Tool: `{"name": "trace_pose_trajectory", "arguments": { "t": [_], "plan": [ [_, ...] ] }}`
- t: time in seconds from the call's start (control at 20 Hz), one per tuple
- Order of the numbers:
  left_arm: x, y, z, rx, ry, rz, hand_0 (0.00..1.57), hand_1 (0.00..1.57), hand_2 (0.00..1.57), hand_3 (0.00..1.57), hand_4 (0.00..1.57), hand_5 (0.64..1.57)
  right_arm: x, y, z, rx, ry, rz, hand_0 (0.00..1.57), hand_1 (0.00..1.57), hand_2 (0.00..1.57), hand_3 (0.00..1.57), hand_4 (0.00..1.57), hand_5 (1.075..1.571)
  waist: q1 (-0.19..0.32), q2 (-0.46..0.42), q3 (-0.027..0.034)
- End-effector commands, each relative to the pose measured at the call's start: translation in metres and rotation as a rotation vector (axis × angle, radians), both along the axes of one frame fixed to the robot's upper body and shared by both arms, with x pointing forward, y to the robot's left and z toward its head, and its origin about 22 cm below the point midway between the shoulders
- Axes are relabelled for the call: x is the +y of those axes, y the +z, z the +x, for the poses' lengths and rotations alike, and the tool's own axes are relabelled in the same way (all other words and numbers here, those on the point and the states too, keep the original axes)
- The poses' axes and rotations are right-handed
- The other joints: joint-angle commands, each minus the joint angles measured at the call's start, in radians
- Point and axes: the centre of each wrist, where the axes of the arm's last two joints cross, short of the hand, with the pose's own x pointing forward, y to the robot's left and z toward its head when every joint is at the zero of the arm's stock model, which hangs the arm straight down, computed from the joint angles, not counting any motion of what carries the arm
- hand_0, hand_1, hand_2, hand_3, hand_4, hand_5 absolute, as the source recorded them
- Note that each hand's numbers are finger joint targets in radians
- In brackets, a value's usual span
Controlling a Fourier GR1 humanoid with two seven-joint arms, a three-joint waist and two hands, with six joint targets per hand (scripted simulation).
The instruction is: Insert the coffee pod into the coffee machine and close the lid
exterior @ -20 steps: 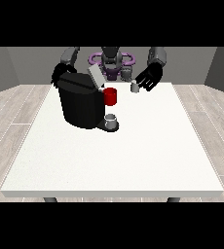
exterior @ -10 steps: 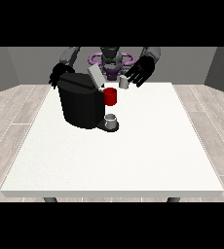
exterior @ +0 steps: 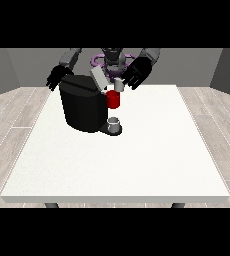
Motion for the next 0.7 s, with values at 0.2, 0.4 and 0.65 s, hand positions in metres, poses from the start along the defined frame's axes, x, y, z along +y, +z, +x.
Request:
{"name": "trace_pose_trajectory", "arguments": {
  "t": [0.2, 0.4, 0.65],
  "plan": [
    [-0.014, -0.018, 0.003, 0.008, -0.019, 0.032, 1.29, 1.29, 1.32, 1.22, 0.5, 1.571, 0.006, 0.011, 0.002, -0.013, -0.02, 0.008, 0.0, 0.0, 0.0, 0.0, 0.54, 1.571, 0.007, 0.017, 0.0001],
    [-0.032, -0.015, 0.006, 0.045, -0.031, 0.018, 1.32, 1.32, 1.33, 1.23, 0.51, 1.571, -0.009, 0.0, 0.001, 0.027, -0.022, 0.023, 0.0, 0.0, 0.0, 0.0, 0.5, 1.571, 0.005, -0.004, 0.0004],
    [-0.047, -0.011, 0.006, 0.003, -0.068, 0.053, 1.21, 1.21, 1.26, 1.19, 0.5, 1.571, -0.014, 0.002, 0.007, -0.007, -0.049, 0.039, 0.0, 0.0, 0.0, 0.0, 0.51, 1.571, 0.03, 0.023, 0.0006]
  ]
}}
